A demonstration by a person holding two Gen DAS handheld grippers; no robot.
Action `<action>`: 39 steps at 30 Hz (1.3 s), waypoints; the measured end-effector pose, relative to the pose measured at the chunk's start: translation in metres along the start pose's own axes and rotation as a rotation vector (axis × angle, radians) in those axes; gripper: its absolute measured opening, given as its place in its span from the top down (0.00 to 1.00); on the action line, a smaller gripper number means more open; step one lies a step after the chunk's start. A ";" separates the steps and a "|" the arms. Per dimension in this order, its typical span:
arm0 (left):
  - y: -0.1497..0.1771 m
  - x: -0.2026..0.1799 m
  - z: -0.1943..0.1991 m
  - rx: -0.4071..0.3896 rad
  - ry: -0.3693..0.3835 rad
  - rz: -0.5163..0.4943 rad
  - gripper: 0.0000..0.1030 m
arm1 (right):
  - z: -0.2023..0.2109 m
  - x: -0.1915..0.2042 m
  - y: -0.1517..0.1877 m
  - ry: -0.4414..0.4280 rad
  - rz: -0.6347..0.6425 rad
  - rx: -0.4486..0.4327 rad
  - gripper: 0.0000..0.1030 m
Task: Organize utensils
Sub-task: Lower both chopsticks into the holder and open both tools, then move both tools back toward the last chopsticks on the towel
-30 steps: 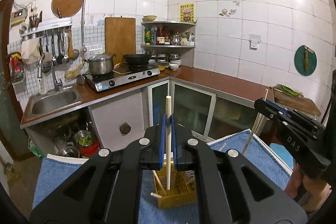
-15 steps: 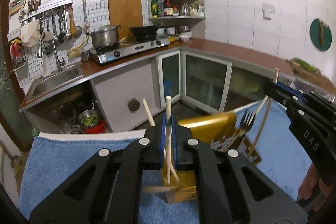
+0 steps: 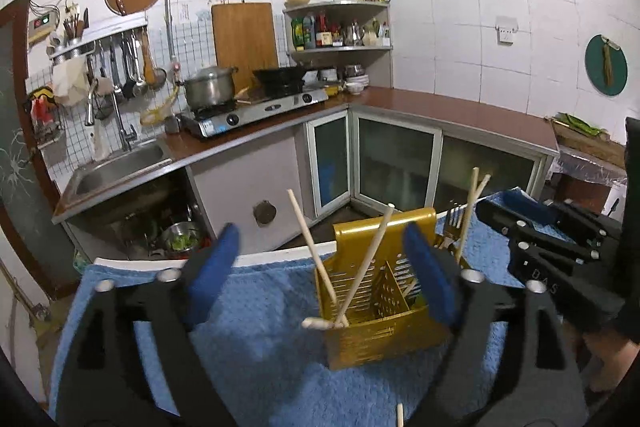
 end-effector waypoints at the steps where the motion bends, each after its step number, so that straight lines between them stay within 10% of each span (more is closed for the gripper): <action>1: -0.001 0.002 0.007 -0.009 -0.014 -0.004 0.07 | 0.006 -0.001 -0.001 0.006 0.001 -0.004 0.50; 12: 0.086 0.058 0.041 0.097 -0.096 0.113 0.05 | 0.064 -0.013 0.068 0.071 -0.043 0.089 0.29; 32: 0.212 0.083 -0.002 0.418 -0.052 0.157 0.05 | 0.038 0.033 0.195 0.151 -0.038 0.387 0.29; 39: 0.212 0.084 -0.002 0.431 -0.039 0.164 0.05 | 0.023 0.053 0.211 0.123 0.000 0.488 0.66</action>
Point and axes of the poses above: each gripper's, at about its wrist camera, not at the fingertips, and z roughly against the way its jaws point, x to its left, y to its underside, the point moved 4 cm from there along -z, roughly the way its jaws point, and after that the axes turned 2 degrees about -x, right-handed, at the moved point
